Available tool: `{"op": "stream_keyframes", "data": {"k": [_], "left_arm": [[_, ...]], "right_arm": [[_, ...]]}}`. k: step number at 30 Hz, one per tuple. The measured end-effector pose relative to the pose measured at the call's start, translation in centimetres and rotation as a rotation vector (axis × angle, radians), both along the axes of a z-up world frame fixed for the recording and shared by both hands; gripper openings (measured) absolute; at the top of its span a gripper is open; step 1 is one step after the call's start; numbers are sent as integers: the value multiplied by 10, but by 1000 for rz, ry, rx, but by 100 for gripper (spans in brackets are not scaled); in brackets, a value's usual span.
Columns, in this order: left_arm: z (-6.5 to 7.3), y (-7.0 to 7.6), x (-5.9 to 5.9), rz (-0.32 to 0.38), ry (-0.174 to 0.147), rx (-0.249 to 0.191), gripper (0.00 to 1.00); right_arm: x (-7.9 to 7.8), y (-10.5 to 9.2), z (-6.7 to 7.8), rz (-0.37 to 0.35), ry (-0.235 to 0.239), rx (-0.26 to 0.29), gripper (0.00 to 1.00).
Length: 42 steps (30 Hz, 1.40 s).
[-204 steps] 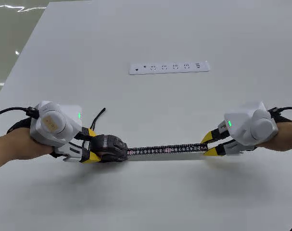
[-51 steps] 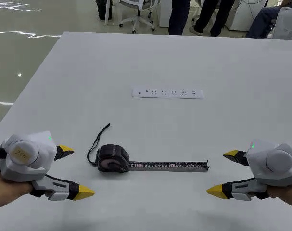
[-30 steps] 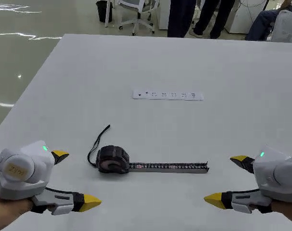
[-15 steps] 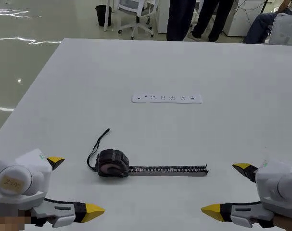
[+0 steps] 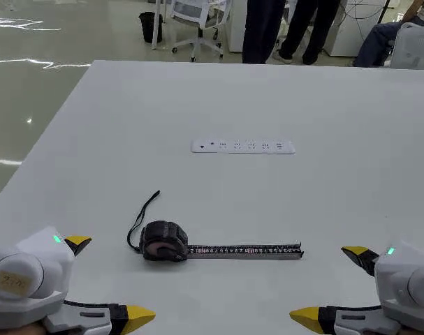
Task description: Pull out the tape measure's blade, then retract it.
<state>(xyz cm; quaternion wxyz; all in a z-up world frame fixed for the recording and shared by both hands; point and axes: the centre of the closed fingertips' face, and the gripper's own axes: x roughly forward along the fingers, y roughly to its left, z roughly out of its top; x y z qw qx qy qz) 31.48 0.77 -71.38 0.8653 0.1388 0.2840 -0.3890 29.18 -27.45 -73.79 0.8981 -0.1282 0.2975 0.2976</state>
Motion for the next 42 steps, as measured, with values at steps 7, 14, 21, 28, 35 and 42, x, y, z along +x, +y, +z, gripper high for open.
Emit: {"op": "stream_keyframes", "data": {"k": [7,14,21,28,35,42], "left_arm": [[3,1,0,15,-7,-5,99],[5,2,2,29,-10,-8,99],[5,0,2,37,-6,-20,99],[5,-3,2,49,6,-27,99],[3,-7,5,70,17,-30,96],[-1,-13,8,84,16,-24,95]], "right_arm": [[-2,-3,0,-19,3,7,97],[-2,-6,1,-36,2,12,97],[-3,-6,-2,-36,9,11,97],[-5,-5,-6,-26,21,3,97],[-3,-7,-7,-24,21,4,96],[0,-7,-9,-7,23,6,93]]}}
